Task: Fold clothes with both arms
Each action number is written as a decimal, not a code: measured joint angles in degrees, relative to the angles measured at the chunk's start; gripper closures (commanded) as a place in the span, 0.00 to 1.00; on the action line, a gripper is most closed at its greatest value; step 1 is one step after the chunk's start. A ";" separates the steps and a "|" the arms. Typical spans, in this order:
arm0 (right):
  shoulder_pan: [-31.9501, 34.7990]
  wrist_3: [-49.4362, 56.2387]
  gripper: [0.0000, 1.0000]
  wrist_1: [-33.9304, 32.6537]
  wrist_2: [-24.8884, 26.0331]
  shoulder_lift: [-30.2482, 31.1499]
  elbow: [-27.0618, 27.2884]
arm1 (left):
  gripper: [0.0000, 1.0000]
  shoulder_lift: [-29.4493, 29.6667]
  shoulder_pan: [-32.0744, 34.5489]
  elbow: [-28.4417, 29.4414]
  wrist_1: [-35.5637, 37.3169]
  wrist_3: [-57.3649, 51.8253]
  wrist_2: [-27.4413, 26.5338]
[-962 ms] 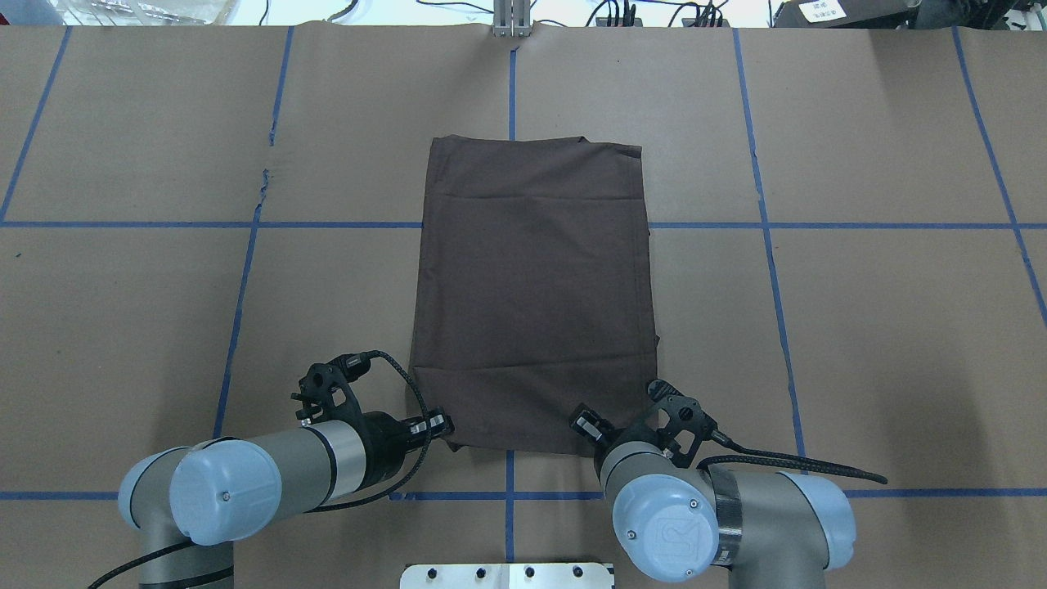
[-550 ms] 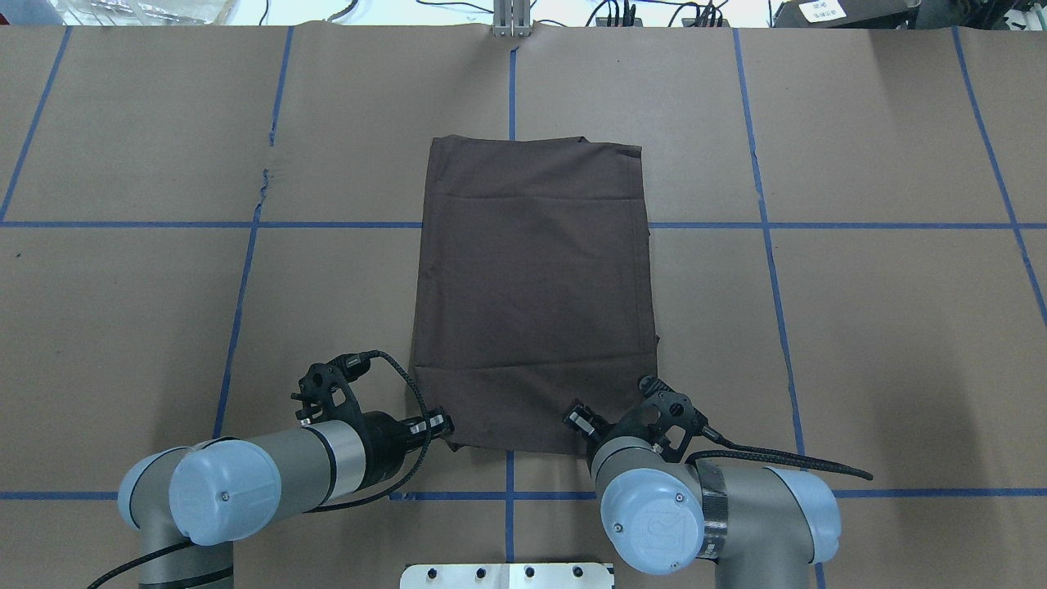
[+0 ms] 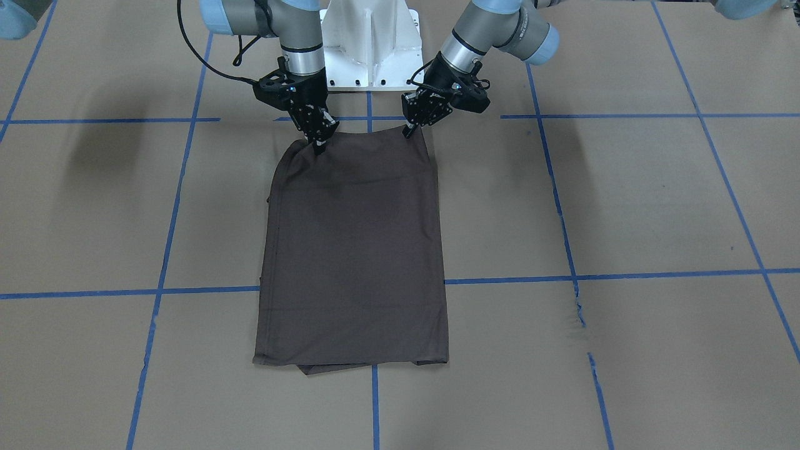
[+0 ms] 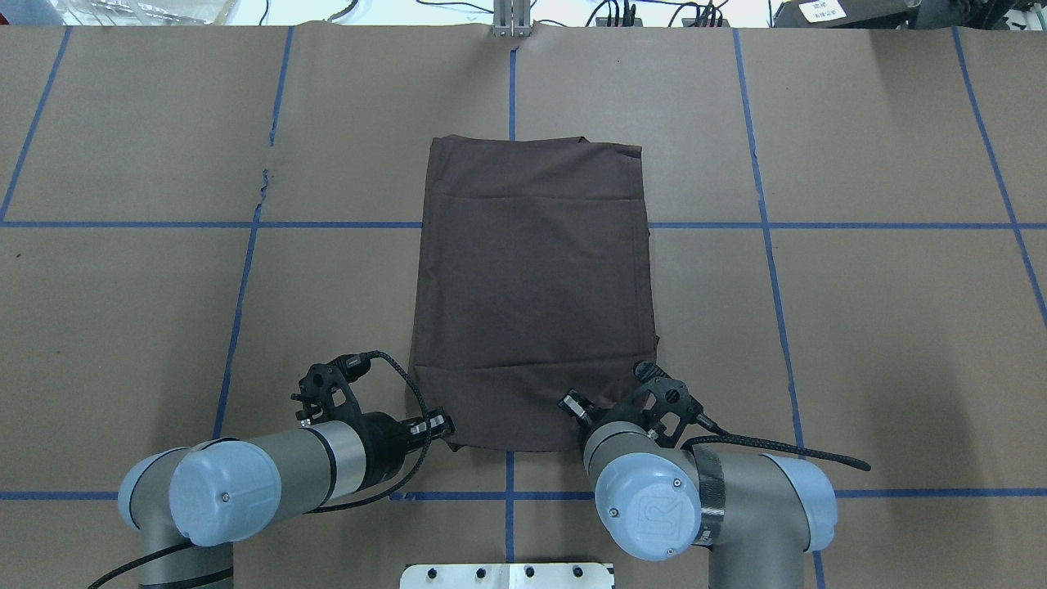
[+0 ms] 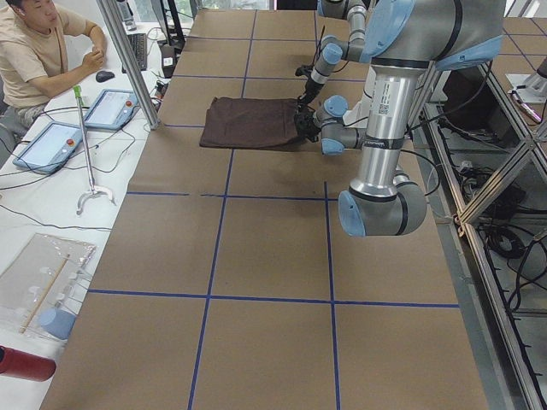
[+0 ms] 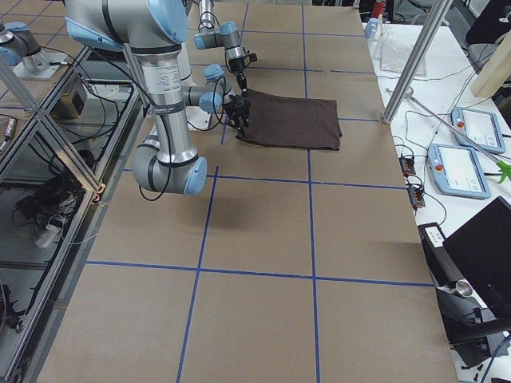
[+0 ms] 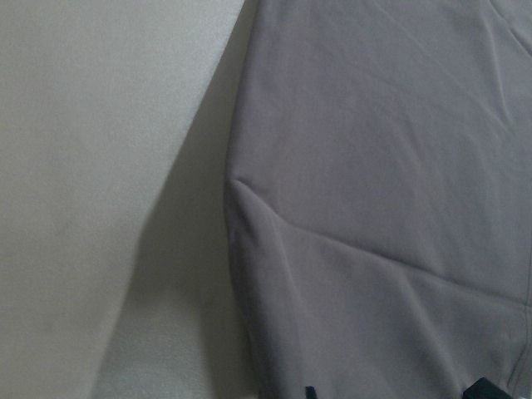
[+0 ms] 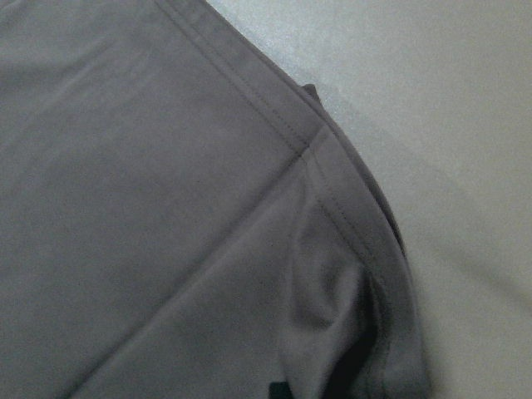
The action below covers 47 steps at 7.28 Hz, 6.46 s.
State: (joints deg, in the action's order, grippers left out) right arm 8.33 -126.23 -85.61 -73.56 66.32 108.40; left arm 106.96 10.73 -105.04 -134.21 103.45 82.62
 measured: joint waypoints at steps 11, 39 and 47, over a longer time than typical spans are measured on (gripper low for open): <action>3.04 0.57 1.00 -18.45 -4.19 -5.23 16.22 | 1.00 3.52 6.94 -22.12 32.04 -8.21 6.88; 28.39 55.19 0.00 5.25 -14.35 -26.66 -42.55 | 0.00 12.26 29.39 11.20 17.14 -39.38 20.03; 37.67 63.93 0.00 7.55 -29.41 -22.17 -34.16 | 0.00 18.72 23.28 21.87 18.05 -36.95 14.10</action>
State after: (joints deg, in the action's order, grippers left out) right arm 46.01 -62.30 -78.06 -102.97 44.16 74.23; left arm 125.68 34.01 -83.17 -116.15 66.49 96.72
